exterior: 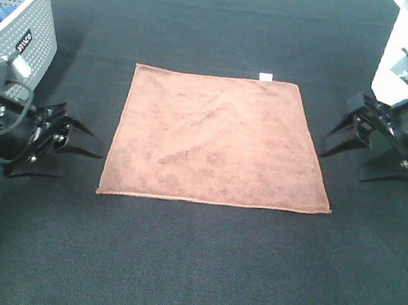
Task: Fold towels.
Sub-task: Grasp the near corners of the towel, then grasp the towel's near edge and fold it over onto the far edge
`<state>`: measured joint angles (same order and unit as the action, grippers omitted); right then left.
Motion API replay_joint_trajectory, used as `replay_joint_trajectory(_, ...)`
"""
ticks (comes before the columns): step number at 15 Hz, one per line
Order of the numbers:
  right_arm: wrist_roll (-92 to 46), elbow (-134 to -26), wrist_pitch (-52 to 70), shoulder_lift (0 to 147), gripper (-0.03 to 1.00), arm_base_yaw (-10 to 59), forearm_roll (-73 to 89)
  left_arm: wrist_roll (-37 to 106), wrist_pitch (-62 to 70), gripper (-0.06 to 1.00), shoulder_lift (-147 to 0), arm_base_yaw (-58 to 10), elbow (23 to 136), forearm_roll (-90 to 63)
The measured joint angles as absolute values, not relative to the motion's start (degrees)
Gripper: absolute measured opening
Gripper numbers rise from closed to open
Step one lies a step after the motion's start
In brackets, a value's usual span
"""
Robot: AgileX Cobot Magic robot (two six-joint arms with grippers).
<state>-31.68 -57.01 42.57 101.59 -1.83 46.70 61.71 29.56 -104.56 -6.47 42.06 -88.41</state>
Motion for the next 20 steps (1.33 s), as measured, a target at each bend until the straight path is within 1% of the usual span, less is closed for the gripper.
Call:
replay_joint_trajectory(5,-31.68,-63.03,41.60,111.33,0.74,-1.83,43.43,61.71,31.28,0.71,-113.50,-6.47,47.10,-88.52)
replay_joint_trajectory(8,-31.86,-65.03,41.54,117.23,0.74,-1.83,43.83,61.71,33.86,0.71,-116.31,-6.47,48.99,-90.13)
replay_joint_trajectory(10,-33.29,-65.72,41.94,118.60,0.74,-1.89,45.78,61.71,34.84,0.71,-117.17,-6.59,49.79,-90.81)
replay_joint_trajectory(12,-34.72,-66.12,42.74,119.75,0.74,-1.66,48.70,61.71,35.07,0.71,-118.09,-8.37,51.05,-91.56)
replay_joint_trajectory(14,-36.04,-66.18,42.46,120.03,0.74,0.06,50.13,61.71,34.78,0.71,-119.29,-10.83,53.17,-91.67)
replay_joint_trajectory(15,-36.15,-66.18,42.23,120.15,0.72,0.86,50.88,61.71,34.78,0.71,-119.92,-11.97,54.49,-91.73)
replay_joint_trajectory(16,-36.15,-66.18,41.54,120.49,0.65,1.55,51.28,61.48,34.55,0.67,-120.89,-12.89,56.26,-91.79)
replay_joint_trajectory(17,-36.10,-66.18,41.08,120.61,0.60,1.55,51.28,60.50,34.09,0.60,-121.47,-13.18,56.95,-91.79)
replay_joint_trajectory(18,-35.47,-66.18,40.39,120.66,0.54,1.55,50.88,59.07,33.29,0.46,-121.93,-13.24,57.07,-91.62)
replay_joint_trajectory(19,-33.17,-66.18,39.25,120.78,0.40,1.55,49.33,58.04,32.26,0.21,-122.33,-13.24,57.07,-90.18)
replay_joint_trajectory(20,-33.17,-66.18,39.25,120.78,0.40,1.55,49.33,58.04,32.26,0.21,-122.33,-13.24,57.07,-90.18)
